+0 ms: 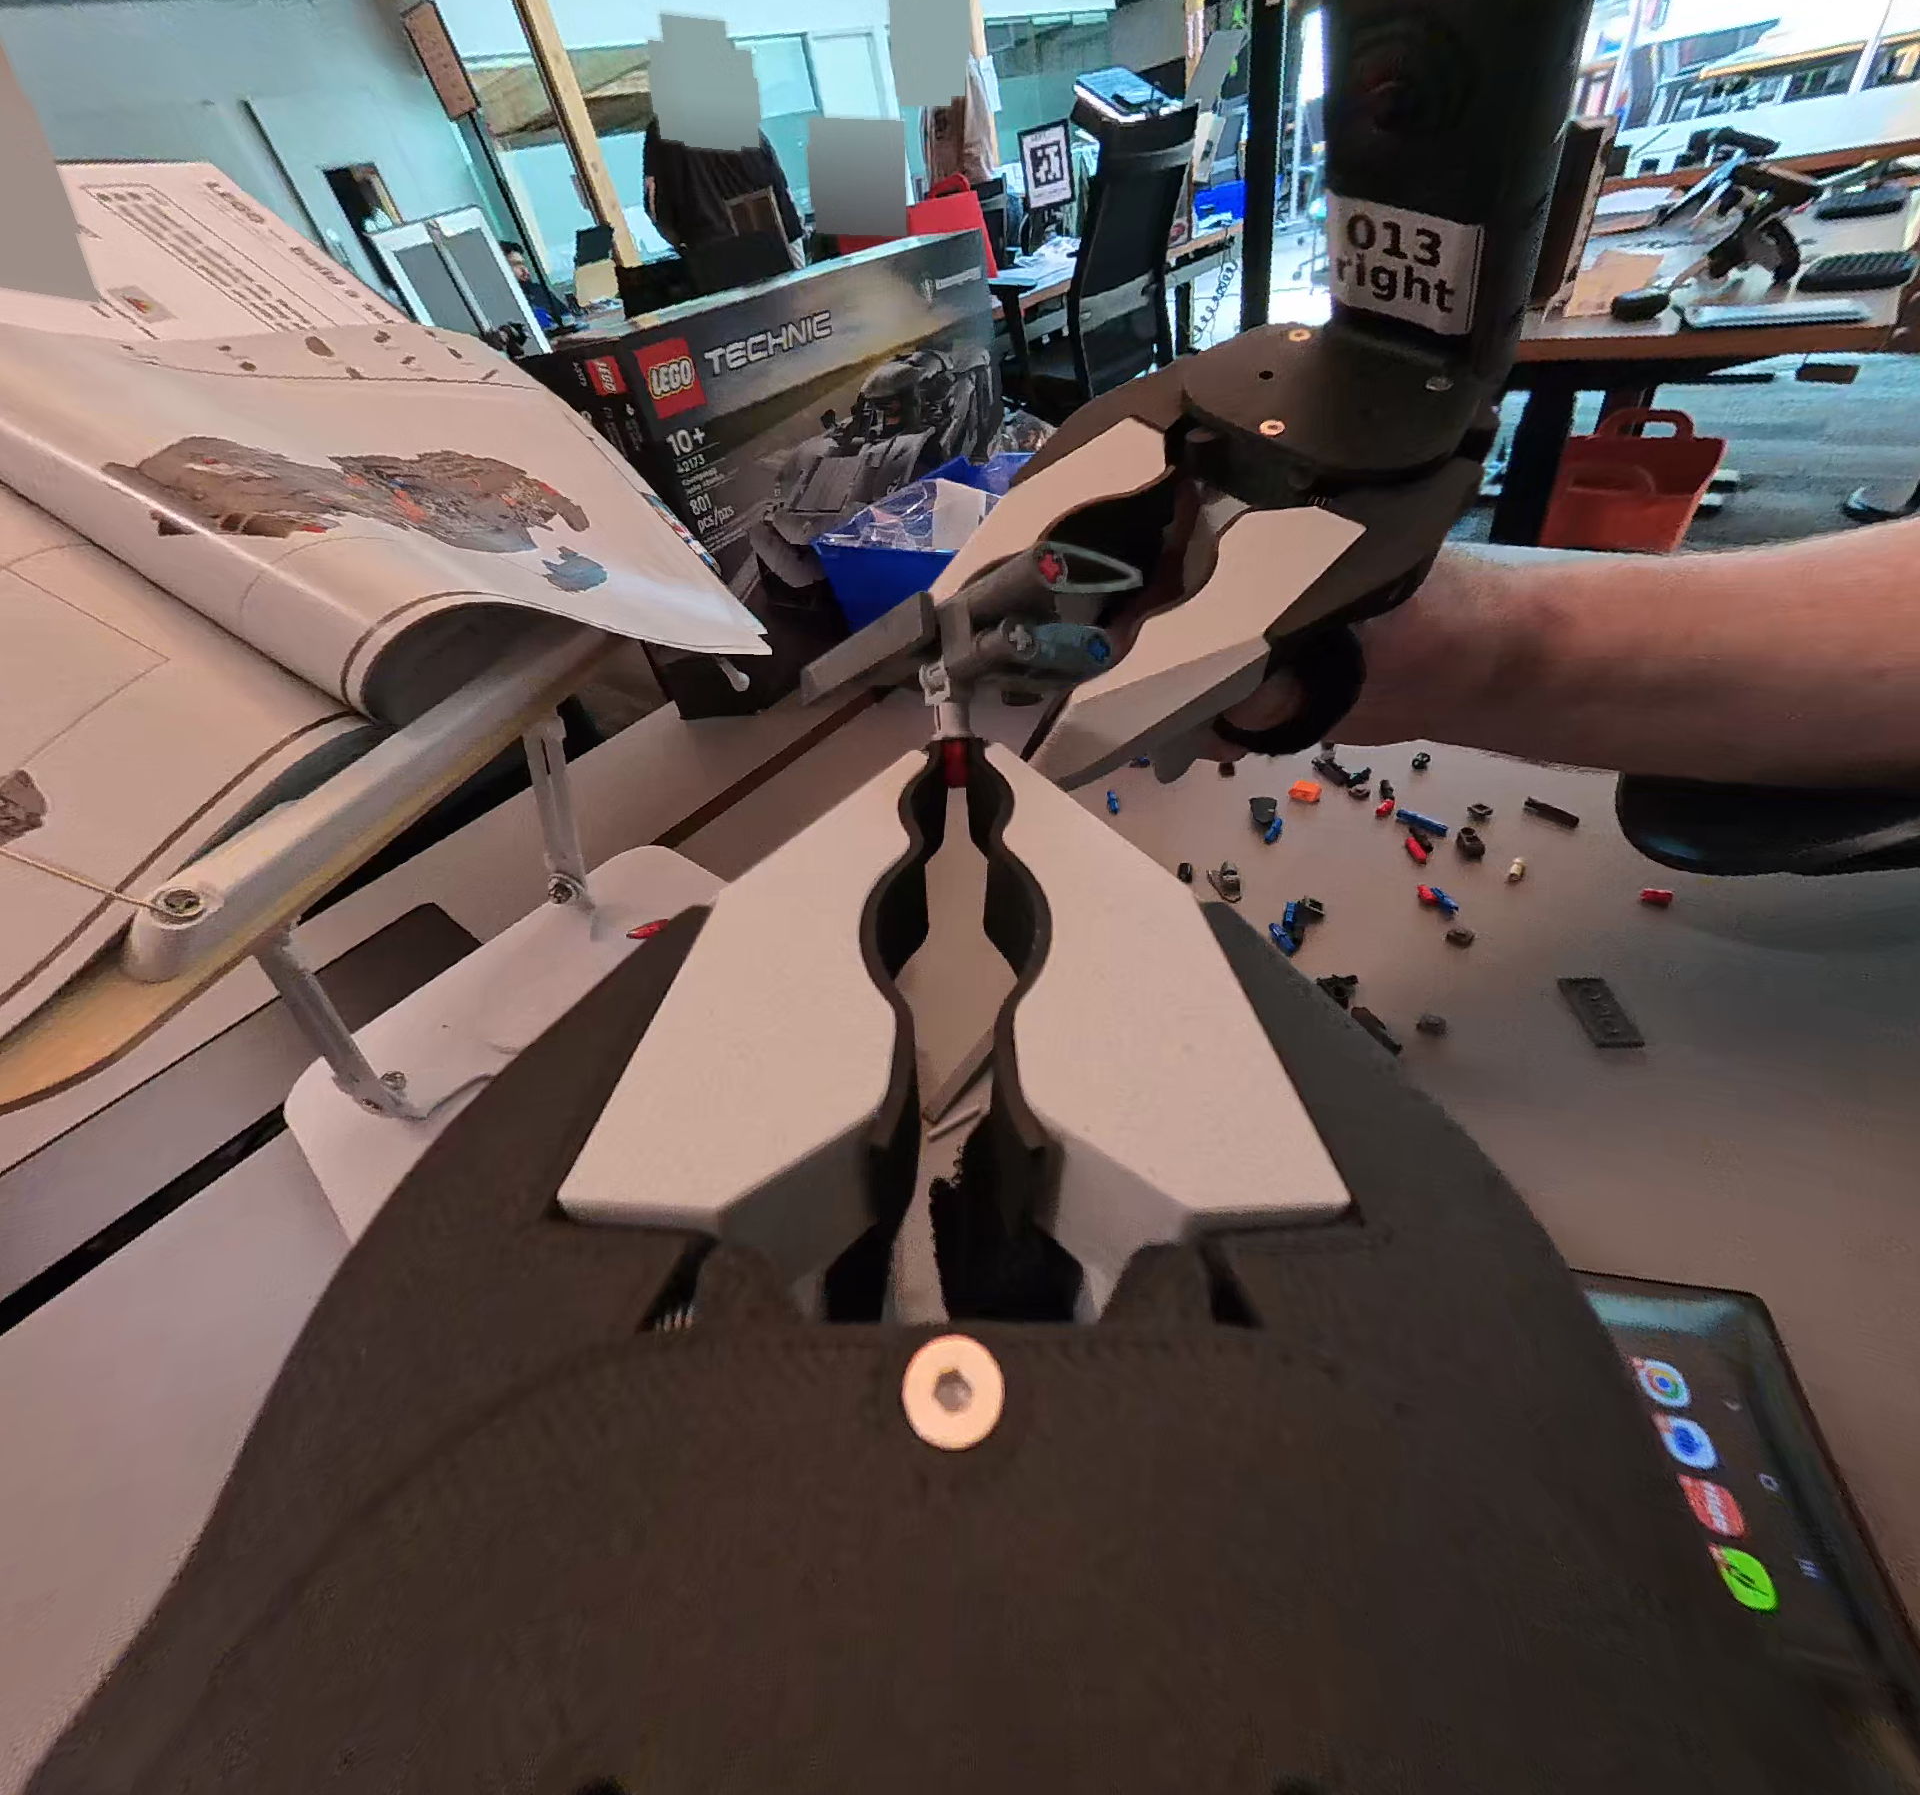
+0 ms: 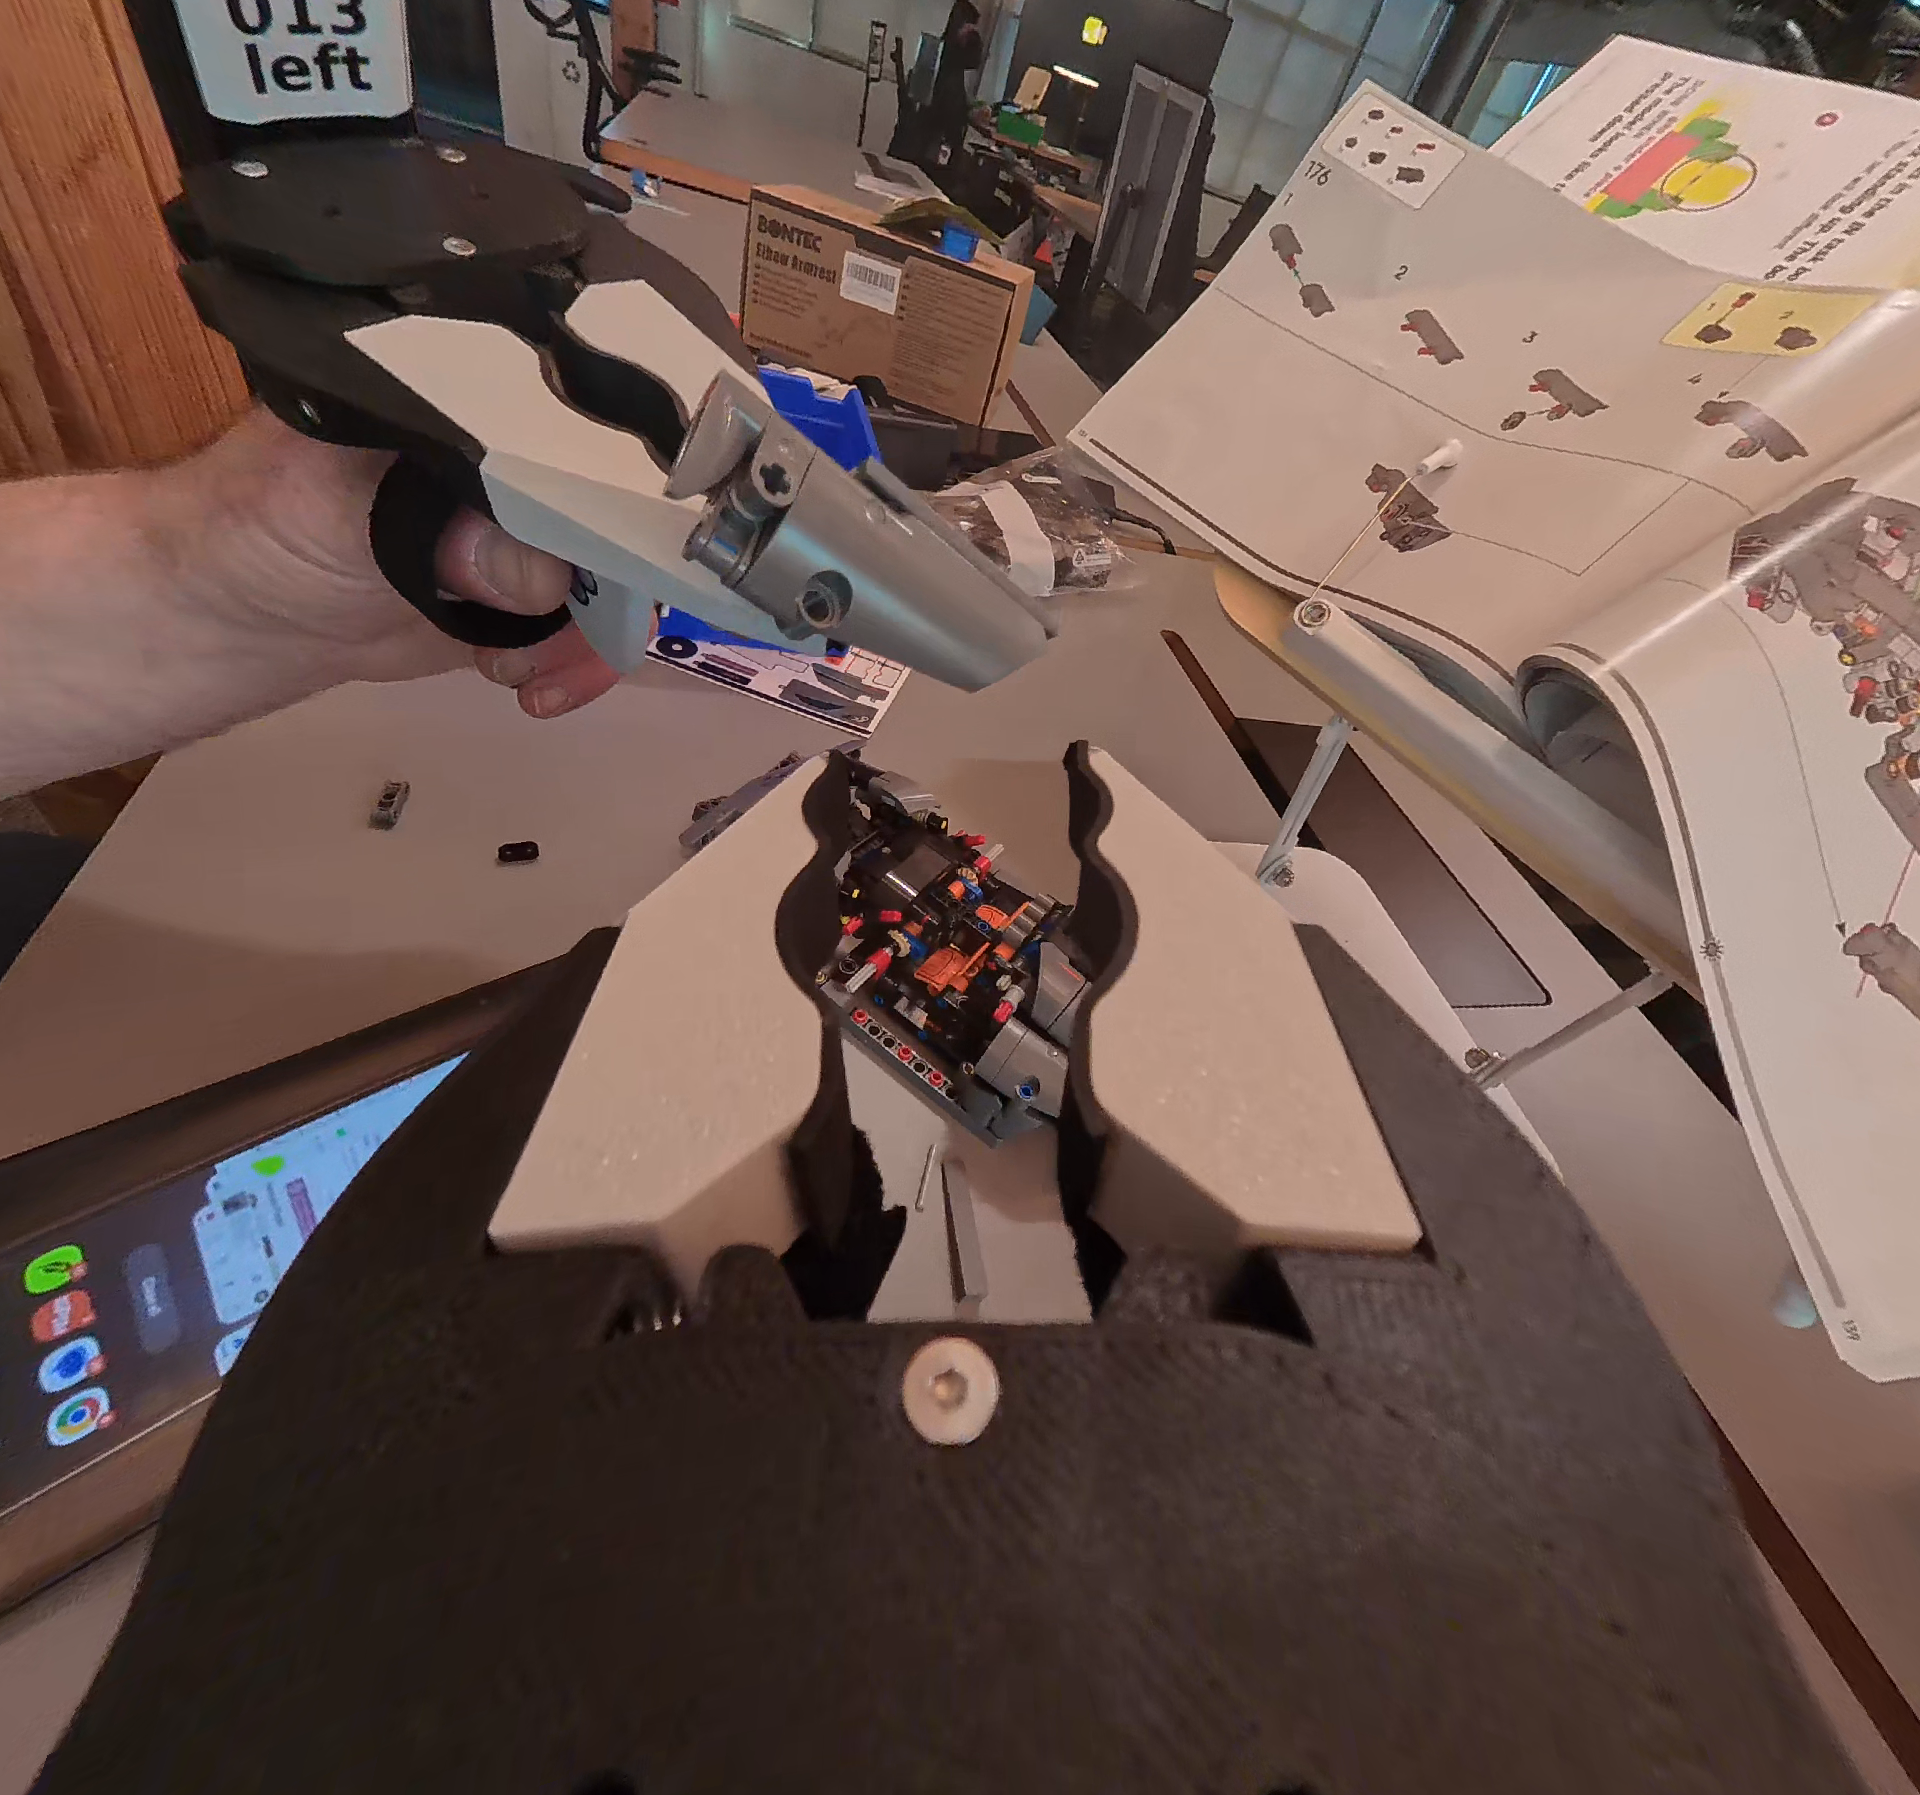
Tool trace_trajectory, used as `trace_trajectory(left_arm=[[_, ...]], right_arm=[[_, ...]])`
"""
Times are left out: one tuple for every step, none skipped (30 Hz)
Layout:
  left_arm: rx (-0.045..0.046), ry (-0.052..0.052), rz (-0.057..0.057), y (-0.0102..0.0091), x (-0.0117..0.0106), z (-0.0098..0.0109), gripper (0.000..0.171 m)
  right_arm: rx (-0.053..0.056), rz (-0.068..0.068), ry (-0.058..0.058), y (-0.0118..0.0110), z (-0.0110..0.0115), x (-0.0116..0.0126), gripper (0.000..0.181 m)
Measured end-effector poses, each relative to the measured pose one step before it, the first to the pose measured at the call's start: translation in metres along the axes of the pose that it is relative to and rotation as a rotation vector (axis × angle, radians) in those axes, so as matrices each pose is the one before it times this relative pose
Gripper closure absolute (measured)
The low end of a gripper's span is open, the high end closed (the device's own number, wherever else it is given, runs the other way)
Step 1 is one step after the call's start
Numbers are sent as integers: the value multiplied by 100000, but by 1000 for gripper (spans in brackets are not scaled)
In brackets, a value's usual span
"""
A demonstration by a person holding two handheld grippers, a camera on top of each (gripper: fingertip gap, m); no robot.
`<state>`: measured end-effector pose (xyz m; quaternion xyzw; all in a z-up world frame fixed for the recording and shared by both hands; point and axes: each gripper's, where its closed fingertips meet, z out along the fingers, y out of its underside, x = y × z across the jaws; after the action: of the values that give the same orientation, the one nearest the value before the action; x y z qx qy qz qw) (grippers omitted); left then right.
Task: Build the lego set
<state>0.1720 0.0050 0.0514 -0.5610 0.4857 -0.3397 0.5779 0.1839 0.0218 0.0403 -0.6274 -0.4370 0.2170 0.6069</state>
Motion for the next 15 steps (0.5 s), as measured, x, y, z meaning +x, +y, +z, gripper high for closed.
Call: trace_trajectory(left_arm=[[-240, 467, -290, 94, -28, -3, 170], [-466, 376, -41, 112, 0, 3, 170], [-573, 907, -84, 90, 99, 13, 170], [-170, 682, -17, 23, 90, 0, 170], [-256, 286, 263, 10, 42, -7, 170], [-602, 758, 485, 44, 99, -5, 170], [-586, 1246, 499, 2, 158, -10, 170], [-550, 638, 937, -31, 57, -48, 170], [-905, 1365, 1226, -37, 144, -55, 170], [-1309, 2166, 1168, -42, 233, -62, 170], [-1577, 1488, 1691, -53, 130, -90, 170], [-2193, 2222, 2084, -18, 233, -85, 170], [-3052, 2925, 2107, 85, 335, -68, 170], [-3261, 1707, 2441, 109, 169, -104, 170], [-2331, 1505, 2211, -35, 133, -173, 170]], right_arm=[[377, 326, 178, -67, -59, 89, 141], [407, 451, -5, -64, -41, 55, 141], [659, 533, -407, -97, -51, -13, 141], [617, 628, -350, -95, -27, -6, 141], [334, 432, -129, -54, -21, 20, 141], [426, 36, -355, -68, -25, -38, 140], [618, -137, -632, -111, -22, -92, 139], [644, -194, -148, -134, -42, -27, 138], [1000, -540, -535, -194, -56, -115, 137], [1273, -911, -1096, -243, -55, -215, 136], [1036, -1149, -602, -243, -62, -165, 135], [1226, -1519, -1414, -283, -50, -334, 135], [1096, -1924, -1812, -273, -27, -437, 135], [271, -2314, -1239, -138, 20, -379, 135], [934, -2743, -2424, -218, 47, -590, 134]])
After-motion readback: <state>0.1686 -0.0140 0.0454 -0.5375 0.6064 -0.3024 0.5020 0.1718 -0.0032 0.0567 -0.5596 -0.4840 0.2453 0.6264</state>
